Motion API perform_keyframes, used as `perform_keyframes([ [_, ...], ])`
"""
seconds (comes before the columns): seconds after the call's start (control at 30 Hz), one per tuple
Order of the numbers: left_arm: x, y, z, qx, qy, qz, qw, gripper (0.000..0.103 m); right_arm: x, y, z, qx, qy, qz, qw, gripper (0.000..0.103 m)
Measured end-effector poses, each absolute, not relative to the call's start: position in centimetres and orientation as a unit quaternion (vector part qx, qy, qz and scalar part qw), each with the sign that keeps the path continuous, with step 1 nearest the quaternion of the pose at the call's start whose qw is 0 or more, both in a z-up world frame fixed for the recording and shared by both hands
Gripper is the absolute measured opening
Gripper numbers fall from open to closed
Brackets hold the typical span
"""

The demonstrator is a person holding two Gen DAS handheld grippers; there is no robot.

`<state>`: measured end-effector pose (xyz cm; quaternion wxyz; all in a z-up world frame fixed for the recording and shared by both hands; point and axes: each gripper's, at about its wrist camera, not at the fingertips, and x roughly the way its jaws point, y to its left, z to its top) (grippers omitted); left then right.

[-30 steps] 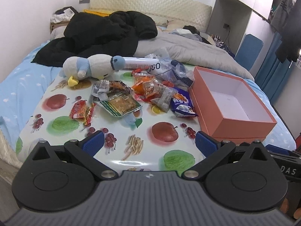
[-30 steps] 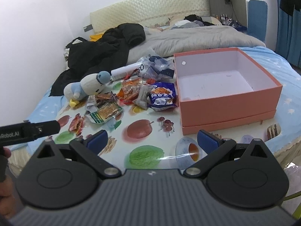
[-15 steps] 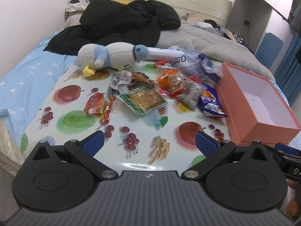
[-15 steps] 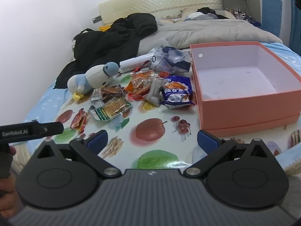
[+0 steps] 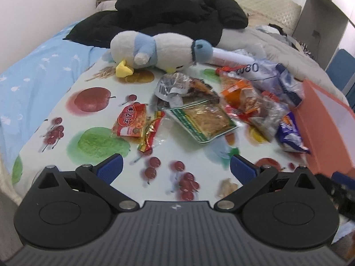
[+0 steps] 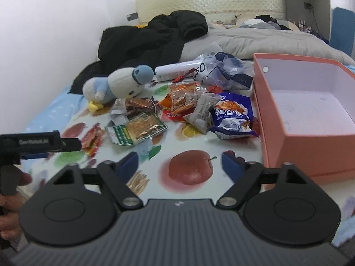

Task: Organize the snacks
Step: 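Reach the right tool to the clear snack bag while the left tool reaches the red-yellow packet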

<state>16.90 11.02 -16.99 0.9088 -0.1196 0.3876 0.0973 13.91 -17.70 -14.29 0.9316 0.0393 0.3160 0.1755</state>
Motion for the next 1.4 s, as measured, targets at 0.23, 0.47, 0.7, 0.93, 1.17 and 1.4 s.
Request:
perform_keyframes([
  [0.23,21.1,13.7,-20.3,-0.072,0.396,0.1,0.91,0.102,19.1,-15.7,-16.8,0.024,0.3,0.162,0.94,0.077],
  [0.47,24.6,15.3,-22.5,-0.018,0.394,0.095,0.914,0.102,24.5,-13.6,-18.4,0.006,0.289,0.138,0.947,0.077],
  [0.7,26.7,15.2,-24.7,0.036,0.401,0.059,0.913,0.102,28.9,-12.7,-20.5,-0.01,0.307,0.11,0.945,0.072],
  [0.93,27.8,15.8,-26.3,0.03,0.407,0.059,0.911,0.098,31.1,-11.7,-22.0,-0.038,0.316,0.098,0.943,0.062],
  [1.17,27.1,16.4,-26.1,0.018,0.404,0.072,0.912,0.083,31.4,-10.9,-22.0,-0.047,0.317,0.107,0.941,0.041],
  [1.4,24.9,14.2,-25.4,0.037,0.406,0.063,0.911,0.062,29.6,-11.2,-21.3,-0.044,0.315,0.118,0.941,0.027],
])
